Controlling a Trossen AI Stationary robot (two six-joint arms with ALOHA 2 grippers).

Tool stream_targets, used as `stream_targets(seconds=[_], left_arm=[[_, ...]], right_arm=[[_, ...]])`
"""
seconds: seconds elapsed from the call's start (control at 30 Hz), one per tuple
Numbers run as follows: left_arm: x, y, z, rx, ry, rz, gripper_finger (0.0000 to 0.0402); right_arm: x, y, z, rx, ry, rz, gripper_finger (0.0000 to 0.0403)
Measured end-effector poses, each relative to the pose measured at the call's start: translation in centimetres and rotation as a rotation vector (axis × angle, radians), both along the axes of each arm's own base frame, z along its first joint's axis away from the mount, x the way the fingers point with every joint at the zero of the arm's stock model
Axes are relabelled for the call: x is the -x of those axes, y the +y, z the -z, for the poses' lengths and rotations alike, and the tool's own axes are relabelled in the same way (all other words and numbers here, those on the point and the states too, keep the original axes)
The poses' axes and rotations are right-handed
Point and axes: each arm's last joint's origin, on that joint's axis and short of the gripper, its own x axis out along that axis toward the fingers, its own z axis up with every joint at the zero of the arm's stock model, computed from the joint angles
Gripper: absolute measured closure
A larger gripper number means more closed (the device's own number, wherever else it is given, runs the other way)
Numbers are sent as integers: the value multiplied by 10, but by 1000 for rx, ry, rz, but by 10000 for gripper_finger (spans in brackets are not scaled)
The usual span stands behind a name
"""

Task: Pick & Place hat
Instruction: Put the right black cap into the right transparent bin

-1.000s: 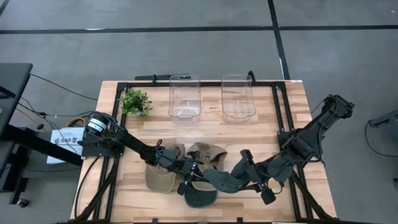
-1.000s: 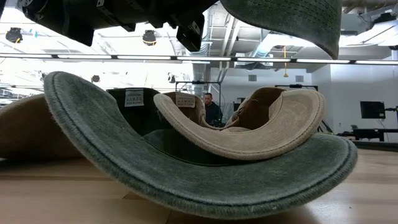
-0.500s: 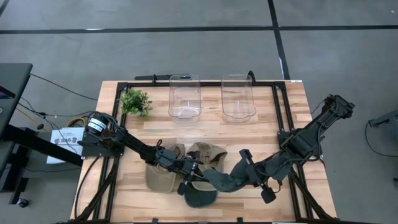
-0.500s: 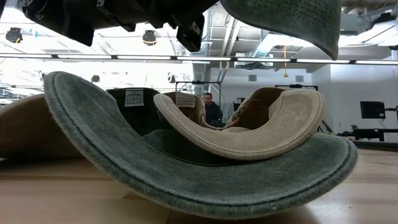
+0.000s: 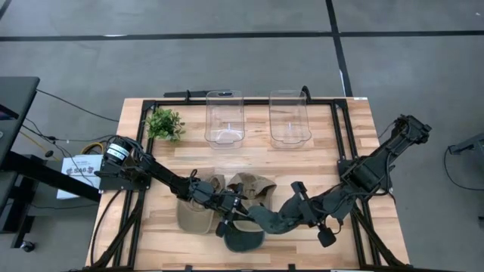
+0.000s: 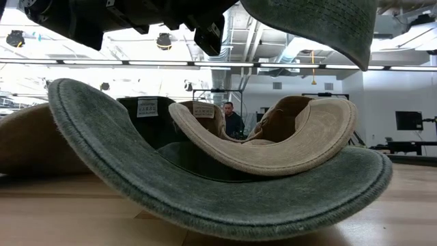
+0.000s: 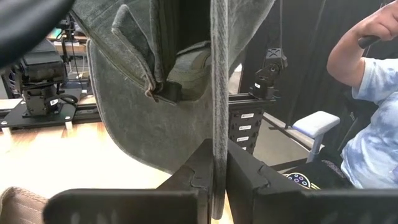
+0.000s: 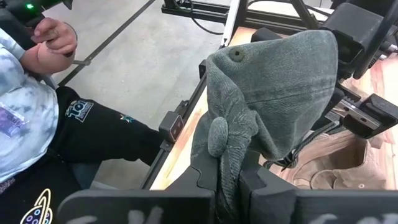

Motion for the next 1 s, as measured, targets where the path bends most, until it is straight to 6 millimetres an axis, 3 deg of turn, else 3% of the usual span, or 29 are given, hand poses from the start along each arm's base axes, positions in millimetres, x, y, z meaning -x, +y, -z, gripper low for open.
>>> stream_targets(seconds=[0.67, 1.0], left_arm=[[0, 1, -2, 5, -18, -22, 325], [0, 1, -2, 7, -23, -22, 325]], right_arm=[[-2, -3, 0, 15, -5, 5, 403], [-1, -34, -2, 75, 50, 84, 403]])
